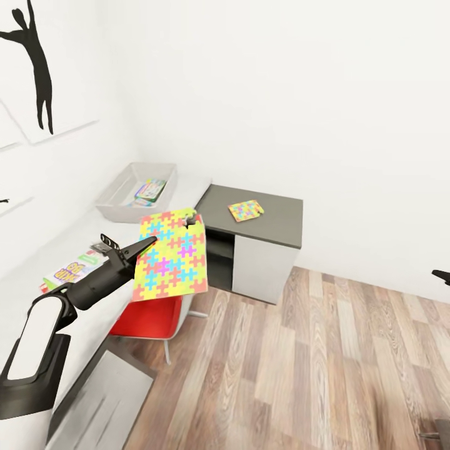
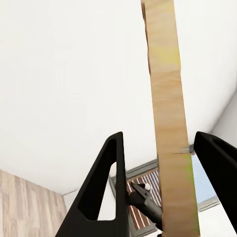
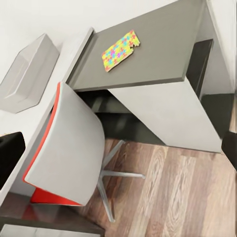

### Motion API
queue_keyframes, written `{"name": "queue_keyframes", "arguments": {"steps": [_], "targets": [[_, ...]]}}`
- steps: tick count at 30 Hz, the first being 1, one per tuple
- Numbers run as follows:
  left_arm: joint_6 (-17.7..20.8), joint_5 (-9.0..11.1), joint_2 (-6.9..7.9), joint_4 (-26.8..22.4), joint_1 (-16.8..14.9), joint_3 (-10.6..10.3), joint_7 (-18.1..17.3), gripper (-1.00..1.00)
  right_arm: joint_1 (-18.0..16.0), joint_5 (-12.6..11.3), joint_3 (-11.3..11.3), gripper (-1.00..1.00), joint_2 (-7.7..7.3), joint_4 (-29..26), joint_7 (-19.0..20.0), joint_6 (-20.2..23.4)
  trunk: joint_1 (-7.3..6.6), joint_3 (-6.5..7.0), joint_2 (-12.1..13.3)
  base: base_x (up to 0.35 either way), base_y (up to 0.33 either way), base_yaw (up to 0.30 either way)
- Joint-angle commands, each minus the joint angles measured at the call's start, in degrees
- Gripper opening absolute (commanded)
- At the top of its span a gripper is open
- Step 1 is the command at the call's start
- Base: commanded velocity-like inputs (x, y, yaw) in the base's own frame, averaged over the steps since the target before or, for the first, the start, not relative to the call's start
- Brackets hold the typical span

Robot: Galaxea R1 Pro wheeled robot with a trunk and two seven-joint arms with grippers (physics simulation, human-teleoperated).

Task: Put all the toys in the child's room - the three board games (two on the bed and one on the table), the two jigsaw puzzles on the table, and the tennis ball on the table - inside the toy box on the table in the child's room.

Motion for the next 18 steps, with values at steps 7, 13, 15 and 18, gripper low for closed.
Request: {"name": "queue_keyframes", "arguments": {"steps": [7, 13, 15, 18], "targets": [[0.3, -0.3, 0.05, 0.0, -0.1, 0.0, -0.2, -1.0, -0.1, 0.3, 0.0, 1.0, 0.12, 0.0, 0.3, 0.3, 0.05, -0.09, -0.1, 0.202, -0.266, 0.192], [0.3, -0.3, 0.01, 0.0, -0.1, 0.0, -0.2, -1.0, -0.1, 0.3, 0.1, 1.0, 0.41, 0.0, 0.2, 0.3, 0.05, -0.09, -0.1, 0.237, -0.246, 0.267], [0.2, -0.3, 0.0, 0.0, -0.1, 0.0, -0.2, -1.0, -0.1, 0.3, 0.1, 1.0, 0.45, 0.0, 0.2, 0.3, 0.05, -0.09, -0.1, 0.244, -0.241, 0.281], [0.2, -0.3, 0.0, 0.0, -0.1, 0.0, -0.2, -1.0, -0.1, 0.3, 0.1, 1.0, 0.53, 0.0, 0.2, 0.3, 0.05, -0.09, -0.1, 0.23, -0.222, 0.285]]}}
